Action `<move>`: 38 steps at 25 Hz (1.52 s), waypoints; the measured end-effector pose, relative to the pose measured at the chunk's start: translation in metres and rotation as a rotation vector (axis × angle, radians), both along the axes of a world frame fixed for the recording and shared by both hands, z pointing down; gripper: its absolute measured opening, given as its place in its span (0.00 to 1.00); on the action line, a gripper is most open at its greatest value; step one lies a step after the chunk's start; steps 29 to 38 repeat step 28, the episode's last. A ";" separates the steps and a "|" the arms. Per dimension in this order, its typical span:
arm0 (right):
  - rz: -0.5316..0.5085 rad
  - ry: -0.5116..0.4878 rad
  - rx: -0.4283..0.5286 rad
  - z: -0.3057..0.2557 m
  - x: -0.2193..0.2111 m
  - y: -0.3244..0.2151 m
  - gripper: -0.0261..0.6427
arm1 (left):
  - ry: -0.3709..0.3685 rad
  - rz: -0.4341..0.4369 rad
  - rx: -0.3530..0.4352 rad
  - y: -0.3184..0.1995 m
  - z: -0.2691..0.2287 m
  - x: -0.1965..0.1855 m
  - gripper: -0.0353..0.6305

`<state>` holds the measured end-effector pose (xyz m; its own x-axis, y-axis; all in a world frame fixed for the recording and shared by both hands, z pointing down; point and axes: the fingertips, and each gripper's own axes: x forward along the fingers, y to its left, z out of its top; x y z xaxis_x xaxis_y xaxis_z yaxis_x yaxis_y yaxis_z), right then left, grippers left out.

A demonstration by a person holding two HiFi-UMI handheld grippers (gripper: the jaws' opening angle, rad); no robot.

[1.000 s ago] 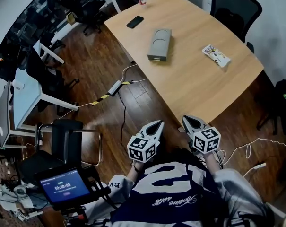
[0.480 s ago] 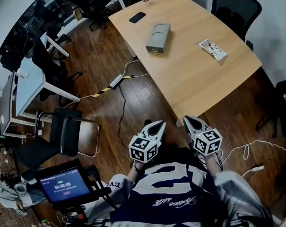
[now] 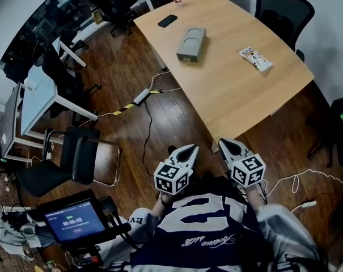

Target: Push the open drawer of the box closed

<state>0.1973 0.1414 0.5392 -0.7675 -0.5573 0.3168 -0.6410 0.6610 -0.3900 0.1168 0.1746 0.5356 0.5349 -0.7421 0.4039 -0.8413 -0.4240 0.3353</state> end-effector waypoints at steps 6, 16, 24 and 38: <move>-0.026 0.015 0.020 -0.001 -0.006 0.000 0.04 | 0.000 -0.015 0.003 -0.002 0.001 -0.006 0.06; -0.018 0.030 0.021 0.001 -0.002 0.003 0.04 | 0.003 -0.007 0.003 -0.001 0.001 -0.006 0.06; -0.014 0.038 0.018 0.004 -0.001 0.004 0.04 | 0.004 -0.004 -0.001 0.001 0.004 -0.008 0.06; -0.013 0.040 0.014 0.005 -0.001 0.003 0.03 | 0.006 -0.010 0.000 -0.001 0.005 -0.010 0.06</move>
